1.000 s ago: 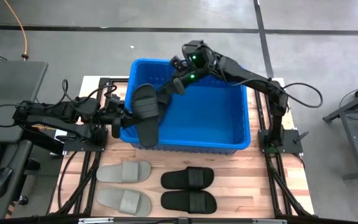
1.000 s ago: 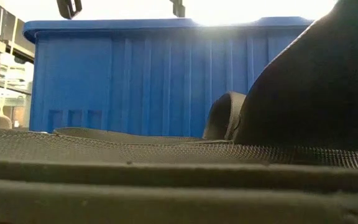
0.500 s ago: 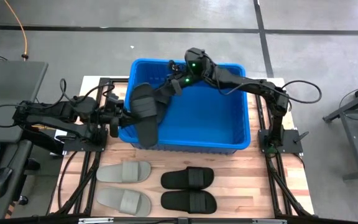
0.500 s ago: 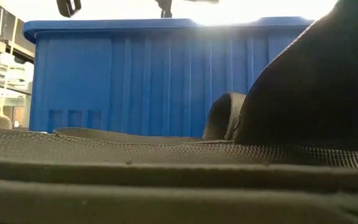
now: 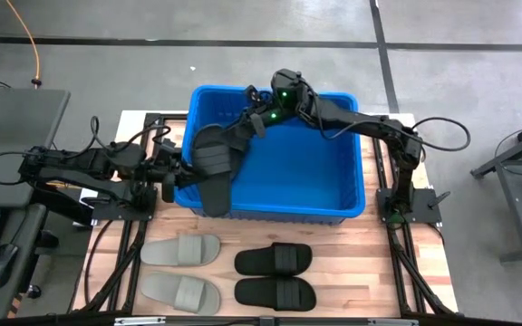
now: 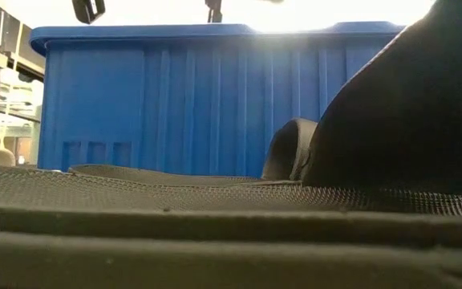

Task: Pick and place slides into bin
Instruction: Put the top right black slide into the blue bin

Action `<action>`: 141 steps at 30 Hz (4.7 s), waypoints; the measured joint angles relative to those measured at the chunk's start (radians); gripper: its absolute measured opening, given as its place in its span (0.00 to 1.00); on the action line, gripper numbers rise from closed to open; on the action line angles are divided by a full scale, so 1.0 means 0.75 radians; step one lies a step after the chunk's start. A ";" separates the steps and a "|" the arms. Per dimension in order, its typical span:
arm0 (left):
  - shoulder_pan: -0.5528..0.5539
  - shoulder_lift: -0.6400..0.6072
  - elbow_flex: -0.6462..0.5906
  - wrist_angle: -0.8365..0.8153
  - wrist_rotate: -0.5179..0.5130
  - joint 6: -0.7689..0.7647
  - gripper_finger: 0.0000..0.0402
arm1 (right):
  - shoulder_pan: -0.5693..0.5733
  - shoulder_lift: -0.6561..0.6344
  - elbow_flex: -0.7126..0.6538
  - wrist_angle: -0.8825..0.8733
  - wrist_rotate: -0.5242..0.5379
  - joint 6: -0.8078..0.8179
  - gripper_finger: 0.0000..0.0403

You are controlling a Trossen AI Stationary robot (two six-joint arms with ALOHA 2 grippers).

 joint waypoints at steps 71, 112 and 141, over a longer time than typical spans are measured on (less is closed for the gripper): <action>0.001 -0.535 -0.001 -0.048 -0.728 0.032 0.89 | -0.005 0.170 0.000 -0.476 0.946 0.188 0.00; 0.001 -0.534 -0.001 -0.048 -0.705 0.040 0.87 | -0.106 0.405 0.003 -0.735 0.914 0.358 0.02; 0.001 -0.534 -0.001 -0.048 -0.681 0.032 0.87 | -0.177 0.406 0.001 -0.856 0.946 0.332 0.43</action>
